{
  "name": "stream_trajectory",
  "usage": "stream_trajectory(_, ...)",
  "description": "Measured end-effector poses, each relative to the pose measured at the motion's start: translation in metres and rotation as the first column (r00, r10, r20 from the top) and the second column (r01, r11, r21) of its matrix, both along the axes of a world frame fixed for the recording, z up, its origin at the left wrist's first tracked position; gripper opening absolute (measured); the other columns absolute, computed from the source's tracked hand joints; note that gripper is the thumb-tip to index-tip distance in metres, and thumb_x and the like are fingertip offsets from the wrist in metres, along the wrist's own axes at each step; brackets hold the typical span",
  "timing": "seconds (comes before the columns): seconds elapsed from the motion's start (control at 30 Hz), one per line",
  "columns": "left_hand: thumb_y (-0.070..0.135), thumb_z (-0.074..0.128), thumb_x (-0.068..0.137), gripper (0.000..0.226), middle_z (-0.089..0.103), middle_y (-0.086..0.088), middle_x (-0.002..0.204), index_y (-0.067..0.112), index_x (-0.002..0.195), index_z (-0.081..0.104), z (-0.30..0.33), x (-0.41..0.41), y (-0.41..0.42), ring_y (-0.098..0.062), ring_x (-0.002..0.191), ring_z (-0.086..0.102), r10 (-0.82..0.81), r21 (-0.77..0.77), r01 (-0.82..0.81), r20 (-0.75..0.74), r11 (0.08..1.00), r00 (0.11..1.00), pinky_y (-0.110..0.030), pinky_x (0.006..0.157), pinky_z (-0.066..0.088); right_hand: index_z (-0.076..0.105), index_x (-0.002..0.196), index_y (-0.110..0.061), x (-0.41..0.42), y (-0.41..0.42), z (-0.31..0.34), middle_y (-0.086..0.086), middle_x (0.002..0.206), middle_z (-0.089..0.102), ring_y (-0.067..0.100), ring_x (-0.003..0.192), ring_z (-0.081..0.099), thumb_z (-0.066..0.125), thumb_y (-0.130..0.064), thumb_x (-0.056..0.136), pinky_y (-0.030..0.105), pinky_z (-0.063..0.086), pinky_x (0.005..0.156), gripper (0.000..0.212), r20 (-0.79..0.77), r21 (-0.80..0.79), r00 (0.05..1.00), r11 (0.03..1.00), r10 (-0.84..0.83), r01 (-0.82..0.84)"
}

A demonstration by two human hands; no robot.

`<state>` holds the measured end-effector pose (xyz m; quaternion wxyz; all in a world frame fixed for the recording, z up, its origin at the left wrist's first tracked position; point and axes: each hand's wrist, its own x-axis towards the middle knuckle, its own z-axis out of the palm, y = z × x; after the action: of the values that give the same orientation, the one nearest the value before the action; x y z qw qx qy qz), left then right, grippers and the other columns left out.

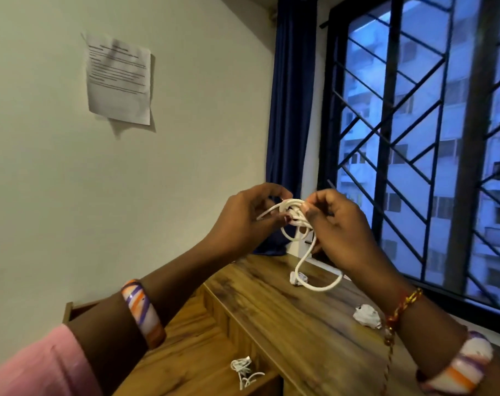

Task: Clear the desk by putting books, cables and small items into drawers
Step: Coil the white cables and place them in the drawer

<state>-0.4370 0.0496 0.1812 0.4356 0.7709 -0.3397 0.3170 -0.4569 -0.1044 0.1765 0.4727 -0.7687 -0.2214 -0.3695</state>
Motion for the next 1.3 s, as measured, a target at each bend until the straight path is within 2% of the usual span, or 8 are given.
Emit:
stream_trajectory(0.1,0.014,0.066,0.083,0.009,0.071,-0.005,0.079,0.016,0.091,0.064,0.0,0.015,-0.018,-0.024,0.074,0.067,-0.126,-0.121,0.116,-0.085,0.986,0.988,-0.037,0.071,0.056,0.062,0.072,-0.027,0.008,-0.019,0.002,-0.005,0.071,0.065,0.014,0.069,0.063,0.065,-0.021,0.082,0.033,0.053,0.064,0.012,-0.029,-0.002,0.999,0.999,-0.041,0.041)
stream_trajectory(0.33,0.013,0.062,0.086,0.008,0.066,0.003,0.077,0.017,0.091,0.058,0.001,0.069,-0.072,-0.009,0.069,0.059,-0.024,0.184,-0.017,0.218,0.983,0.976,-0.029,0.063,0.05,0.067,0.067,-0.02,0.048,-0.073,-0.006,-0.004,0.071,0.067,0.009,0.075,0.062,0.075,-0.026,0.072,0.028,0.047,0.066,0.011,0.117,-0.076,0.95,0.952,-0.288,0.298)
stream_trajectory(0.5,0.014,0.067,0.08,0.012,0.066,-0.004,0.081,0.014,0.086,0.058,0.002,0.122,-0.111,-0.023,0.08,0.058,0.278,0.045,-0.328,0.435,0.943,0.857,-0.037,0.099,0.04,0.068,0.065,-0.024,0.1,-0.099,0.001,-0.007,0.065,0.069,0.005,0.064,0.062,0.077,-0.019,0.073,0.015,0.045,0.058,0.013,0.113,-0.021,0.967,0.972,-0.229,0.233)
stream_trajectory(0.67,0.051,0.066,0.074,0.039,0.055,0.005,0.068,0.016,0.06,0.053,-0.002,0.177,-0.124,-0.011,0.068,0.05,0.349,-0.232,-0.297,0.232,0.926,0.908,-0.025,0.062,0.038,0.067,0.066,-0.025,0.156,-0.124,0.01,-0.005,0.066,0.07,0.011,0.066,0.068,0.074,-0.012,0.074,0.027,0.055,0.066,0.017,0.078,0.12,0.987,0.984,-0.142,0.132)
stream_trajectory(0.73,0.053,0.063,0.074,0.042,0.053,0.01,0.051,0.016,0.055,0.054,-0.003,0.194,-0.137,-0.003,0.052,0.048,0.142,-0.282,-0.162,-0.09,0.946,0.986,-0.019,0.052,0.039,0.065,0.068,-0.025,0.177,-0.13,0.009,-0.001,0.071,0.071,0.015,0.07,0.069,0.072,-0.009,0.076,0.031,0.057,0.069,0.02,0.045,0.183,0.992,0.977,-0.118,0.108)
stream_trajectory(0.83,0.03,0.064,0.082,0.023,0.063,0.001,0.06,0.007,0.077,0.065,-0.008,0.212,-0.156,-0.009,0.058,0.058,-0.372,-0.452,0.161,-0.43,0.878,0.822,-0.022,0.054,0.049,0.065,0.072,-0.021,0.201,-0.134,0.001,0.004,0.072,0.073,0.018,0.07,0.07,0.067,-0.006,0.081,0.03,0.058,0.068,0.017,-0.008,0.278,1.0,0.96,-0.022,0.024)
stream_trajectory(1.2,0.01,0.064,0.084,0.014,0.069,-0.024,0.075,-0.003,0.081,0.07,-0.011,0.207,-0.203,-0.018,0.062,0.063,-0.302,-0.583,0.149,-0.173,0.798,0.938,-0.027,0.057,0.051,0.067,0.084,-0.014,0.21,-0.162,-0.001,0.003,0.078,0.073,0.015,0.076,0.07,0.06,-0.019,0.087,0.037,0.06,0.061,0.009,-0.228,0.447,0.958,0.893,0.176,-0.058)
stream_trajectory(1.3,0.012,0.062,0.086,0.013,0.071,-0.007,0.068,0.003,0.084,0.072,-0.005,0.196,-0.214,-0.007,0.06,0.065,-0.153,-0.533,0.083,-0.088,0.842,0.984,-0.016,0.054,0.048,0.07,0.083,-0.011,0.202,-0.176,0.006,0.004,0.077,0.074,0.012,0.075,0.071,0.064,-0.029,0.084,0.039,0.06,0.059,0.02,-0.278,0.383,0.946,0.922,0.17,-0.053)
